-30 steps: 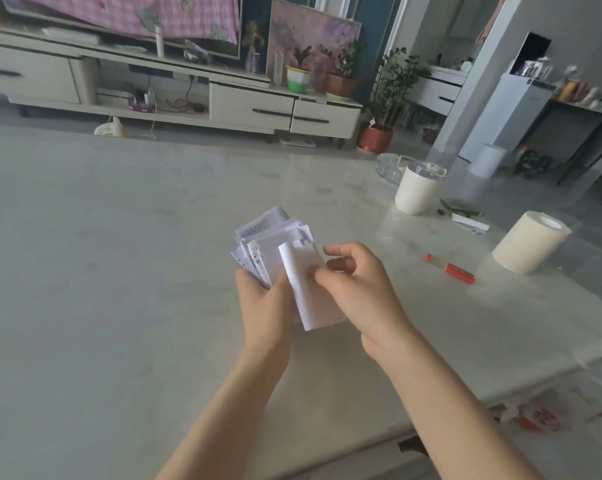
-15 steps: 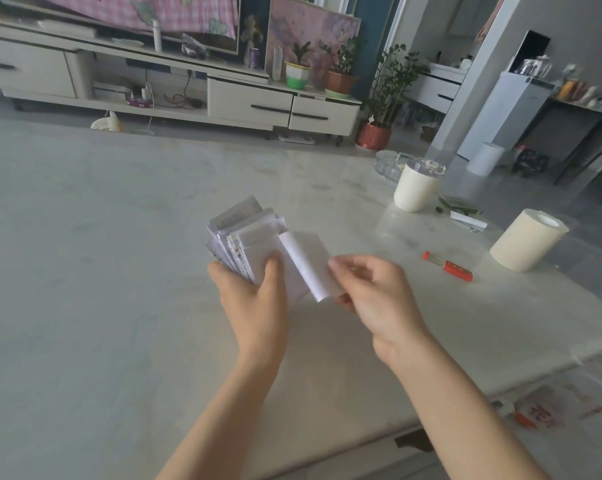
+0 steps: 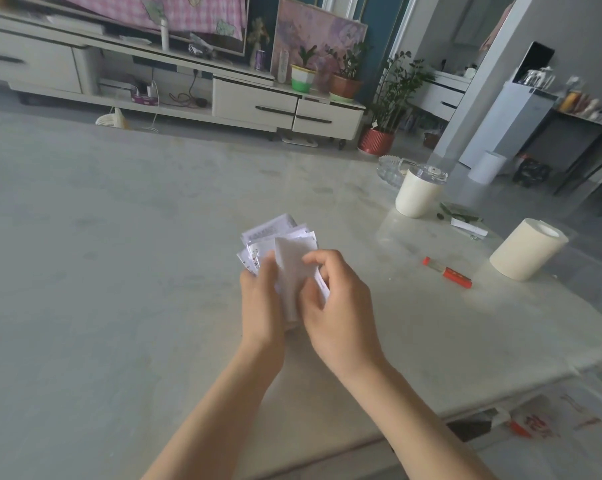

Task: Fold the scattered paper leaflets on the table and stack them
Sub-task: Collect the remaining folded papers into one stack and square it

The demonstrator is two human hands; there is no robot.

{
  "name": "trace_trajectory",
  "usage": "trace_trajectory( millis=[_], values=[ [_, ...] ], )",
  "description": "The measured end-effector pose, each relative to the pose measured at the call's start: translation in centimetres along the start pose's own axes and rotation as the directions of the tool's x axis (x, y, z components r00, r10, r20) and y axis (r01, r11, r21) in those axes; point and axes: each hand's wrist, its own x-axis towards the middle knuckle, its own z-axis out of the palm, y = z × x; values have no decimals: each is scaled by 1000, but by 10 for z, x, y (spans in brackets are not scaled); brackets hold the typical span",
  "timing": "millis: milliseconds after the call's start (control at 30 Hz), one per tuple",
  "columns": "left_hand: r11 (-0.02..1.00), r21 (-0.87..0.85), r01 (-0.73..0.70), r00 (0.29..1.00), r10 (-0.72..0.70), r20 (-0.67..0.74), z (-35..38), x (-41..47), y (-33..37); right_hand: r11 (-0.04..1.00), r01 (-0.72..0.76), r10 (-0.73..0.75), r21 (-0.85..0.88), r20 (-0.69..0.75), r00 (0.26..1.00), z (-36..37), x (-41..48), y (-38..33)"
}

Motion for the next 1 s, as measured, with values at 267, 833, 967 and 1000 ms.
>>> trace_trajectory(
  millis=[267, 833, 967, 1000],
  values=[
    [965, 208, -157, 987, 162, -7, 3, -6, 4, 959, -255, 245, 123, 96, 965, -13, 6, 5],
    [512, 676, -530, 848, 332, 413, -2, -8, -13, 625, -440, 276, 645, 344, 897, -20, -4, 29],
    [666, 615, -422, 896, 409, 171, 0, -18, -3, 697, -438, 309, 568, 314, 898, -23, 3, 24],
    [697, 584, -416, 894, 431, 124, 0, -22, 1, 703, -426, 306, 569, 299, 904, -21, 4, 20]
  ],
)
